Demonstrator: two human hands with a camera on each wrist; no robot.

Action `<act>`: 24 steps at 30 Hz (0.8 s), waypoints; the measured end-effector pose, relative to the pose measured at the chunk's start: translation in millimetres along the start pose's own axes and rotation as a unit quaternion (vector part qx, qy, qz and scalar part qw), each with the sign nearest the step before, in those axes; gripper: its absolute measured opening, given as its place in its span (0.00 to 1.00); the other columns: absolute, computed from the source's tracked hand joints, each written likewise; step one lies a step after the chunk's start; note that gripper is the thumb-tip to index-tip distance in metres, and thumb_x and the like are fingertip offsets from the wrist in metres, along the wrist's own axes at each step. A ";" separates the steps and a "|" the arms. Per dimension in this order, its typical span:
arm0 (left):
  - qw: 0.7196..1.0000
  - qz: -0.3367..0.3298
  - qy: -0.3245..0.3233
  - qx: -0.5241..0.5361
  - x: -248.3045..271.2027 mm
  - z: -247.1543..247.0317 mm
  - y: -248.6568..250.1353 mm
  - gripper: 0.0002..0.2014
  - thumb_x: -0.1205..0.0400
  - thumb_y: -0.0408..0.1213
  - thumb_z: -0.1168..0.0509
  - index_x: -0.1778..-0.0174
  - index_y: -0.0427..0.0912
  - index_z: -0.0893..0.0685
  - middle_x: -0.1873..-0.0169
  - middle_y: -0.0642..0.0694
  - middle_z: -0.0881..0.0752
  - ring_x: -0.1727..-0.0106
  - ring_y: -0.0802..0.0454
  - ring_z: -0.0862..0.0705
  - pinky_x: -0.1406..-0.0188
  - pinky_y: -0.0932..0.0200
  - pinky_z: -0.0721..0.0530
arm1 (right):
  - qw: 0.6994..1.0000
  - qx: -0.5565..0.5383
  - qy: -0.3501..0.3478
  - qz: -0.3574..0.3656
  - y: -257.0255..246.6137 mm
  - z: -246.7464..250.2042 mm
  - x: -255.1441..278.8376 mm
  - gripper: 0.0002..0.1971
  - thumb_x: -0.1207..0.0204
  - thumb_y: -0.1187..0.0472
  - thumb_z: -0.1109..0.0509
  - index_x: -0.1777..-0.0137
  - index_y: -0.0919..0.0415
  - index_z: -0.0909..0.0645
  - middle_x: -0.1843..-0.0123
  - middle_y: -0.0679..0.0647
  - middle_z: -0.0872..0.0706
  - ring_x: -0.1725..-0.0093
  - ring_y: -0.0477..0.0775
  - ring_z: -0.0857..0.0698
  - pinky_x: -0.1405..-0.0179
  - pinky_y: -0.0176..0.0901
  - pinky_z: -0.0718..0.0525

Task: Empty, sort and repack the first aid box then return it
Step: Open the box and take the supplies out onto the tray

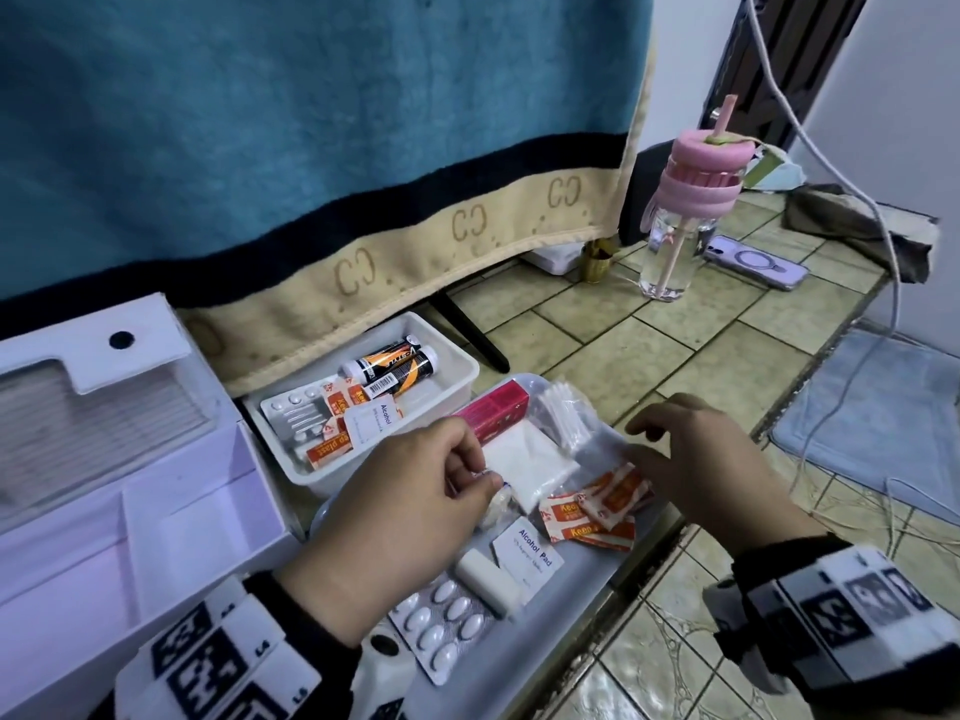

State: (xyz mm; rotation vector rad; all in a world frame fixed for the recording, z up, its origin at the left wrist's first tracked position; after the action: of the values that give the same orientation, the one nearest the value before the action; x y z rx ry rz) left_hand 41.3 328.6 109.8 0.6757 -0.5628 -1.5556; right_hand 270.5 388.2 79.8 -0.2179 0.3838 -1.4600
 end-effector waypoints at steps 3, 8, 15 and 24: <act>0.999 0.029 0.017 0.003 3.1 12.5 -13.7 0.07 0.25 0.42 0.28 0.64 0.49 0.20 0.75 0.55 0.20 0.74 0.64 0.24 0.71 0.68 0.26 | 0.996 -0.031 0.077 -0.007 -10.8 17.0 4.6 0.05 0.30 0.57 0.27 0.54 0.53 0.14 0.61 0.46 0.20 0.66 0.48 0.23 0.65 0.41 0.24; 0.997 0.058 0.051 -0.005 18.5 43.8 -27.0 0.08 0.25 0.43 0.28 0.65 0.50 0.21 0.74 0.56 0.17 0.74 0.63 0.22 0.74 0.69 0.26 | 0.981 -0.166 0.084 0.057 -80.0 42.8 5.1 0.09 0.28 0.60 0.27 0.50 0.48 0.18 0.64 0.46 0.19 0.67 0.45 0.21 0.68 0.39 0.26; 0.972 0.201 0.049 -0.107 81.2 130.6 -85.2 0.08 0.24 0.54 0.32 0.59 0.56 0.21 0.67 0.57 0.15 0.64 0.63 0.18 0.68 0.67 0.25 | 0.925 -0.296 -0.123 0.206 -242.0 14.1 12.5 0.03 0.27 0.58 0.28 0.54 0.51 0.17 0.68 0.43 0.17 0.71 0.41 0.21 0.72 0.28 0.26; 0.911 0.308 0.054 -0.270 141.3 217.7 -164.3 0.25 0.21 0.53 0.35 0.30 0.52 0.29 0.31 0.51 0.25 0.33 0.53 0.25 0.42 0.59 0.27 | 0.897 -0.049 -0.310 0.311 -356.6 -83.9 33.3 0.33 0.25 0.52 0.32 0.21 0.48 0.41 0.29 0.57 0.25 0.34 0.55 0.22 0.40 0.44 0.22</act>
State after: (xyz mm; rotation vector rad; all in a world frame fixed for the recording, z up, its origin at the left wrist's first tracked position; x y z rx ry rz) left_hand -234.5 195.6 135.1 0.1257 -0.2036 -0.9926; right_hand -88.2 324.7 131.4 -0.5681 -0.0114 -0.6813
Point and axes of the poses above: each hand's wrist, its own x-axis away from the middle knuckle, its own z-axis out of the back of the hand, y = z × x, the point moved 9 cm from there along -x, towards the middle knuckle
